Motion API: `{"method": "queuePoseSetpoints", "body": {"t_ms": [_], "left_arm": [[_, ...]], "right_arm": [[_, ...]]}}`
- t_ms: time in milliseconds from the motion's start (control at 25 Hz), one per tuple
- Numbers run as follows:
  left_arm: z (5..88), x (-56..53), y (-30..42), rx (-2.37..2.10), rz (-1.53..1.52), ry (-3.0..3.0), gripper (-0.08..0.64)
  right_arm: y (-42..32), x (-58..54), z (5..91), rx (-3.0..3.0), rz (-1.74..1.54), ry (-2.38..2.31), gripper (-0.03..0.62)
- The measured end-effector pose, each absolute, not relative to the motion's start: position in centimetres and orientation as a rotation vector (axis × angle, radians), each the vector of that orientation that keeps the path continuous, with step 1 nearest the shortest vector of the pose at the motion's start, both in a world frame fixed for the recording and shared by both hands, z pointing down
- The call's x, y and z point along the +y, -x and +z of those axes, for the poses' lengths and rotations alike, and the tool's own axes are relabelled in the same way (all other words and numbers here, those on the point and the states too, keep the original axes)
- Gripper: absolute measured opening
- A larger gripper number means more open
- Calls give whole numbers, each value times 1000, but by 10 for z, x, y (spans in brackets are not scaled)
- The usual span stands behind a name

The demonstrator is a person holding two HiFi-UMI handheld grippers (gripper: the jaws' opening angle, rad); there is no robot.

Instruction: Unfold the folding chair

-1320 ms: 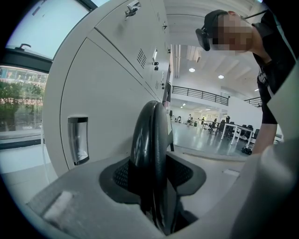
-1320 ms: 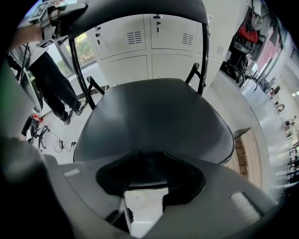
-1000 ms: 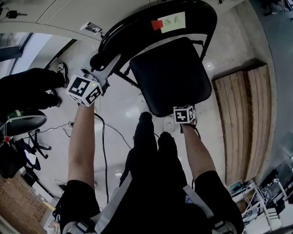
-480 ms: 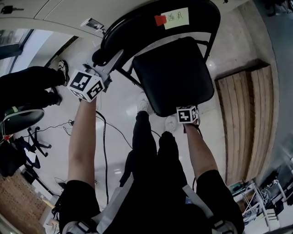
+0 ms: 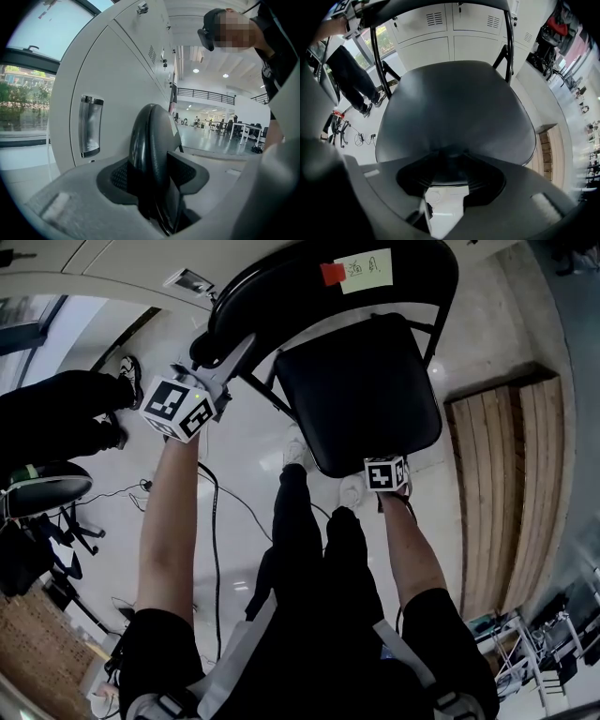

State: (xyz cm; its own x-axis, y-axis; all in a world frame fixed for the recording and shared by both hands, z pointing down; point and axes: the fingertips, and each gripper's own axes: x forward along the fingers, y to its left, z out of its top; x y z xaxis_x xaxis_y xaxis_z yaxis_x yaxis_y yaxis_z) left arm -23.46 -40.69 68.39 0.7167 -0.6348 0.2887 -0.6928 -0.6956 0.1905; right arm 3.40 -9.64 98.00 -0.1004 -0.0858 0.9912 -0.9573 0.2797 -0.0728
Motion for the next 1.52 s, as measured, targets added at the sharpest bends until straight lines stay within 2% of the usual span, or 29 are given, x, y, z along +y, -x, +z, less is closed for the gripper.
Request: {"method": "queuePoseSetpoints", "body": {"t_ms": [520, 720, 880, 1280, 1520], "left_arm": [[690, -409, 236, -1069, 278, -2617, 224], [680, -407, 253, -1196, 341, -2569, 247], [658, -393, 266, -1276, 324, -2532, 245], [591, -318, 239, -1403, 133, -2444, 241], [531, -261, 215, -1528, 26, -2451, 137]], "right_arm": [[-37, -94, 983, -1459, 1050, -1068, 169], [-29, -116, 957, -1530, 1001, -1095, 216], [-25, -148, 918, -1586, 950, -1119, 215], [-12, -217, 769, -1944, 715, -1284, 97], [-24, -224, 664, -2203, 565, -1367, 47]]}}
